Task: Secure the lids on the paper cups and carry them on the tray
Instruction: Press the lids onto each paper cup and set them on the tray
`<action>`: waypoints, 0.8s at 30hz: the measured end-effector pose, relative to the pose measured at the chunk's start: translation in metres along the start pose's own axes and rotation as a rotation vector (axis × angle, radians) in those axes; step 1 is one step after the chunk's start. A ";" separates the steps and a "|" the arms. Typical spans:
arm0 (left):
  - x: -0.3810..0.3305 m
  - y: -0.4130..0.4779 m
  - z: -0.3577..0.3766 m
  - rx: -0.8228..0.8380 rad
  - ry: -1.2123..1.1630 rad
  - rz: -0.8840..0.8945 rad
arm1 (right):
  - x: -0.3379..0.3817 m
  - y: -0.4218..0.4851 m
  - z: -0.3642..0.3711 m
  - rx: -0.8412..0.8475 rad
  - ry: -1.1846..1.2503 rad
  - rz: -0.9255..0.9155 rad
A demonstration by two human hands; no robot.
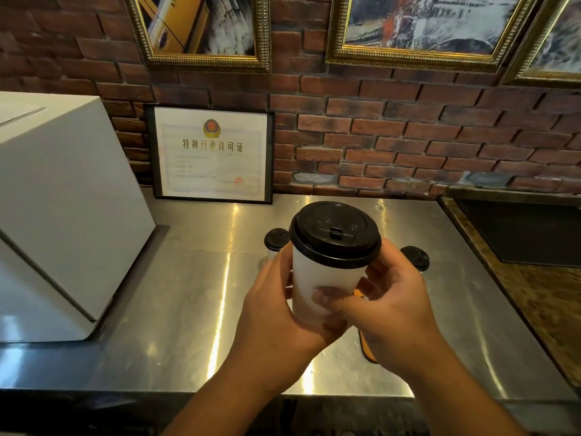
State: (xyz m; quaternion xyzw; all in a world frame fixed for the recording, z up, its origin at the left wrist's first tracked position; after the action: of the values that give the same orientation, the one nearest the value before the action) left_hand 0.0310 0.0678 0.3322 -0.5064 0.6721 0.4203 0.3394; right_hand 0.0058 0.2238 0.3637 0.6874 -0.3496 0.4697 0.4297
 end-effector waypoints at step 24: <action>-0.004 0.002 0.002 0.043 -0.005 0.003 | 0.005 0.003 0.000 0.002 0.148 0.048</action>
State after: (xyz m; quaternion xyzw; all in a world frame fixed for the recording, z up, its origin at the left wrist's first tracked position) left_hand 0.0304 0.0709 0.3350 -0.4970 0.6807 0.4076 0.3513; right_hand 0.0048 0.2219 0.3692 0.6425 -0.3329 0.5298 0.4423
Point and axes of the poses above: each hand's wrist, its own y-axis towards the middle knuckle, its own z-axis out of the palm, x = y × z, the point moved 2 cm from there along y, towards the middle knuckle, and after that the axes turned 14 degrees about x, right-handed, at the moved point
